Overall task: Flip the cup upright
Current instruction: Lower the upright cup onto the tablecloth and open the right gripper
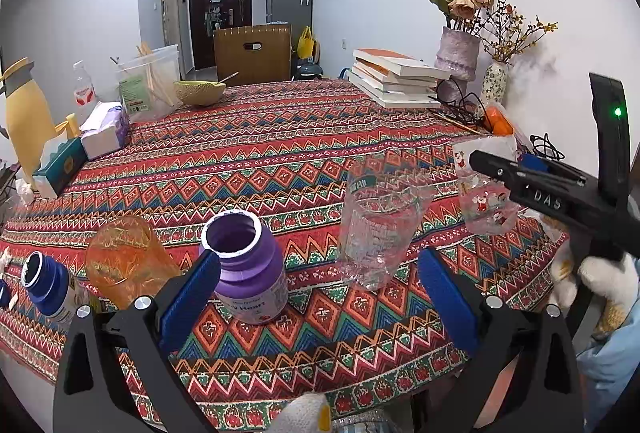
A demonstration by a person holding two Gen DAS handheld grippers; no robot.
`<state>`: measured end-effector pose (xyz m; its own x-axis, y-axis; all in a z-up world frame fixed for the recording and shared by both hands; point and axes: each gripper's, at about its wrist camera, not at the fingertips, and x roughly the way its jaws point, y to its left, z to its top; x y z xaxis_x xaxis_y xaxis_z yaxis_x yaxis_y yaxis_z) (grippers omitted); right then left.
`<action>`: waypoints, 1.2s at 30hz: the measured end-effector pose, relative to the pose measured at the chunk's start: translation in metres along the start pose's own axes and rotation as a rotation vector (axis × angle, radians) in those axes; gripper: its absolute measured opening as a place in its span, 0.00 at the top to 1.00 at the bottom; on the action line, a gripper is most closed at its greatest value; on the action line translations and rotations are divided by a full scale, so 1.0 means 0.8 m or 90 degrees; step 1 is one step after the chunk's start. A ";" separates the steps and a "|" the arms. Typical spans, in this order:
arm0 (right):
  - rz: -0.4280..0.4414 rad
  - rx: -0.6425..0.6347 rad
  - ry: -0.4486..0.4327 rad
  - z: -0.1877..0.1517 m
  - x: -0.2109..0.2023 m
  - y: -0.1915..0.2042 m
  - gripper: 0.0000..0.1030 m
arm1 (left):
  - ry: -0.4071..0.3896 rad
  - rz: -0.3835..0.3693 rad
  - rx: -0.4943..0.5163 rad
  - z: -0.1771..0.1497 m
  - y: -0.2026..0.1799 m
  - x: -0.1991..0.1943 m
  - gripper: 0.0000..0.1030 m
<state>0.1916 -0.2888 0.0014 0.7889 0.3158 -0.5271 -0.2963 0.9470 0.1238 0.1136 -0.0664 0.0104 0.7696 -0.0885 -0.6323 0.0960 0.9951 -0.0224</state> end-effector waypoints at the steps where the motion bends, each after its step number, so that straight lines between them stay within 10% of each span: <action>1: 0.001 0.000 -0.004 -0.003 0.002 0.000 0.41 | 0.000 0.001 0.001 -0.001 -0.001 0.000 0.07; 36: 0.018 0.015 -0.034 -0.029 0.017 -0.004 0.40 | 0.013 0.014 -0.001 -0.011 -0.001 0.006 0.07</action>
<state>0.1907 -0.2889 -0.0258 0.8083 0.3439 -0.4779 -0.3058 0.9388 0.1585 0.1115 -0.0675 0.0006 0.7590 -0.0651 -0.6479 0.0777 0.9969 -0.0093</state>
